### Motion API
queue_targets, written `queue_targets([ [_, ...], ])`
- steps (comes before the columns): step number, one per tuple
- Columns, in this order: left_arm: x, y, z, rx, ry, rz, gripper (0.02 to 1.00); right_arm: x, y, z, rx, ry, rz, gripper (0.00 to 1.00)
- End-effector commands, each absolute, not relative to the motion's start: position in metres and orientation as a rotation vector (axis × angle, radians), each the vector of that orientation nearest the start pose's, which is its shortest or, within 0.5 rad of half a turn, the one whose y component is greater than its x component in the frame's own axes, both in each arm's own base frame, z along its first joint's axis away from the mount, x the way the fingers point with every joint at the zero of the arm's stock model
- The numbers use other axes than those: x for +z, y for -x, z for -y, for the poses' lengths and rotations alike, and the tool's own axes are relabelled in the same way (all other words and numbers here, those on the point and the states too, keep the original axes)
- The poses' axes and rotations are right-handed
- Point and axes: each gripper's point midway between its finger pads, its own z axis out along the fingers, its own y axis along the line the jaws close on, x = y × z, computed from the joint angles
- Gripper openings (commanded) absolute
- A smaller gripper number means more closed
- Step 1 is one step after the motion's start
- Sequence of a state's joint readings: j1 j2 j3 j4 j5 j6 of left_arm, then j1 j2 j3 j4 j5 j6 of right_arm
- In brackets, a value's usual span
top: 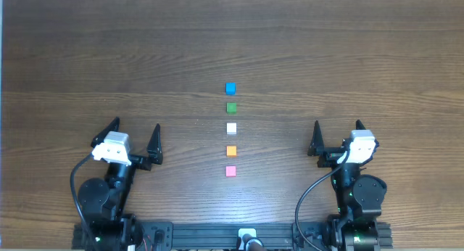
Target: Stack Cubes
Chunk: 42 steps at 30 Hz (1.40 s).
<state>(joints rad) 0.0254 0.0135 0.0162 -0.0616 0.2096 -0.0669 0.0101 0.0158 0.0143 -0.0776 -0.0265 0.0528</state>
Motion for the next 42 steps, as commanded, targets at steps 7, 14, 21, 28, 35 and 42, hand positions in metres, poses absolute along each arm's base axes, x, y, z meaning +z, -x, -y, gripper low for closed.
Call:
queue_targets([
  [7,0.162,-0.242,0.036,-0.233,-0.114,-1.626,1.000,0.157,-0.246,-0.007,0.068,-0.018,-1.646,0.993],
  [14,0.179,-0.238,0.064,-0.408,-0.162,-1.667,1.000,0.157,-0.246,-0.007,0.068,-0.018,-1.646,0.991],
  [21,0.227,-0.232,0.104,-0.661,-0.234,-1.846,1.000,0.157,-0.246,-0.007,0.068,-0.018,-1.646,0.991],
  [28,0.258,-0.227,0.152,-0.885,-0.273,-2.132,0.996,0.157,-0.246,-0.007,0.068,-0.018,-1.646,0.993],
  [35,0.247,-0.230,0.200,-1.067,-0.167,-2.367,0.998,0.157,-0.246,-0.007,0.068,-0.018,-1.646,0.993],
  [42,0.177,-0.202,0.225,-0.950,0.013,-2.742,0.998,0.157,-0.246,-0.007,0.068,-0.018,-1.646,0.991],
])
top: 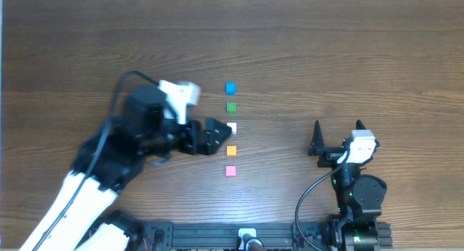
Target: Stack Cubes
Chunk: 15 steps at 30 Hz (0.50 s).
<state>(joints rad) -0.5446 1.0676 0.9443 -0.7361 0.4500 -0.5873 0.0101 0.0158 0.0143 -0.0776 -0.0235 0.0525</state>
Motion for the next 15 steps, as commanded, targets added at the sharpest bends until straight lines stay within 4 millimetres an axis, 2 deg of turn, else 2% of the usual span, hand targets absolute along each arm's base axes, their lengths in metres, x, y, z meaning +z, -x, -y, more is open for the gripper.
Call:
queue_targets([
  [1,0.169,-0.197,0.227,-0.924,0.036,-2.783,0.998,0.157,-0.246,-0.007,0.068,-0.018,-1.646,0.991],
  [9,0.122,-0.170,0.240,-0.693,0.157,-2.984,0.996,0.157,-0.246,-0.007,0.068,-0.018,-1.646,0.993],
  [15,0.092,-0.159,0.234,-0.465,0.213,-3.056,0.993,0.157,-0.246,-0.007,0.068,-0.018,-1.646,0.991],
])
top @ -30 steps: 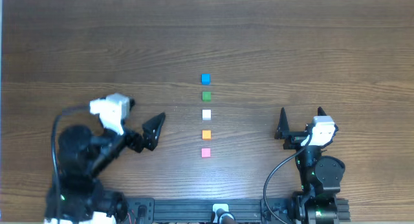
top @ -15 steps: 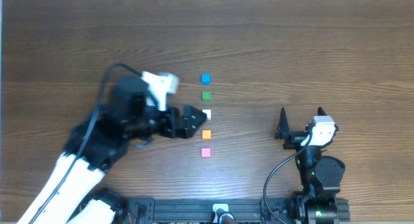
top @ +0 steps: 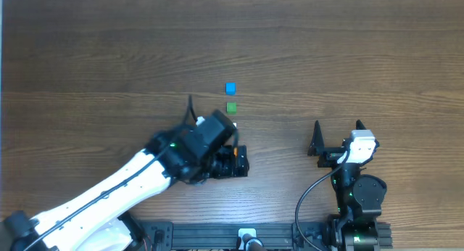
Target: Stack Cubes
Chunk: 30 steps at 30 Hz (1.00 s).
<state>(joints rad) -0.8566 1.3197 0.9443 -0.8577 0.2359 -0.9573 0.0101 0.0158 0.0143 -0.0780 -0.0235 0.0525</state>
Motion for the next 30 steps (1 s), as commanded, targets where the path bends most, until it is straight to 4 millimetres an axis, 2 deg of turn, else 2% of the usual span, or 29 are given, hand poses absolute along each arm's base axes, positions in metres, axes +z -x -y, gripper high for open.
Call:
queue_targets([
  [1,0.087,-0.158,0.232,-0.421,0.220,-3.062,0.996,0.157,-0.246,-0.007,0.068,-0.018,-1.646,0.991],
  [12,0.046,-0.158,0.226,-0.161,0.203,-3.101,0.969,0.157,-0.246,-0.007,0.068,-0.018,-1.646,0.993],
  [18,0.031,-0.167,0.241,-0.169,0.089,-3.063,0.961,0.157,-0.246,-0.007,0.068,-0.018,-1.646,0.993],
  [30,0.009,-0.169,0.242,-0.093,0.033,-3.071,0.930,0.157,-0.246,-0.007,0.068,-0.018,-1.646,0.993],
])
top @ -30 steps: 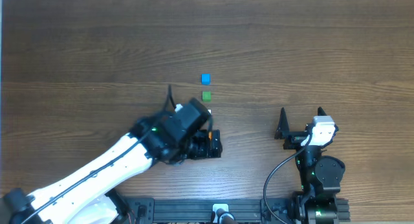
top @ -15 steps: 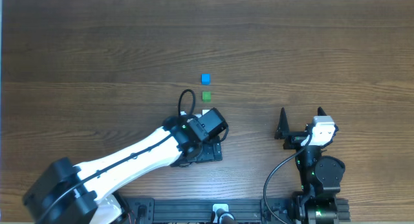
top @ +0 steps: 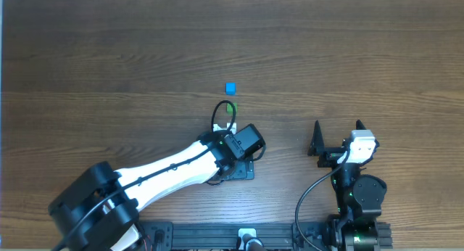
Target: Stack Cubes
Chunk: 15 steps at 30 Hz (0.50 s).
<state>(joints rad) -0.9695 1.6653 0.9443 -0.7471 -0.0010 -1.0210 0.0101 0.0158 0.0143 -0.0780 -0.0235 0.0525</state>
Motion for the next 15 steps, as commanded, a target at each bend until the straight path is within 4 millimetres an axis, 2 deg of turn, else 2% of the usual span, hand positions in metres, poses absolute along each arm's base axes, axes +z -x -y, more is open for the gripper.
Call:
queue_targets([
  [1,0.0073,-0.1695,0.2427,-0.091,0.032,-3.072,0.921,0.1565,-0.2461,-0.0071,0.068,-0.018,-1.646,0.993],
  [9,-0.0010,-0.1693,0.2494,-0.092,-0.026,-3.066,0.877,0.1565,-0.2461,-0.0071,0.068,-0.018,-1.646,0.993],
  [15,-0.0025,-0.1687,0.2488,-0.084,-0.027,-3.069,0.717,0.1565,-0.2461,-0.0071,0.068,-0.018,-1.646,0.991],
])
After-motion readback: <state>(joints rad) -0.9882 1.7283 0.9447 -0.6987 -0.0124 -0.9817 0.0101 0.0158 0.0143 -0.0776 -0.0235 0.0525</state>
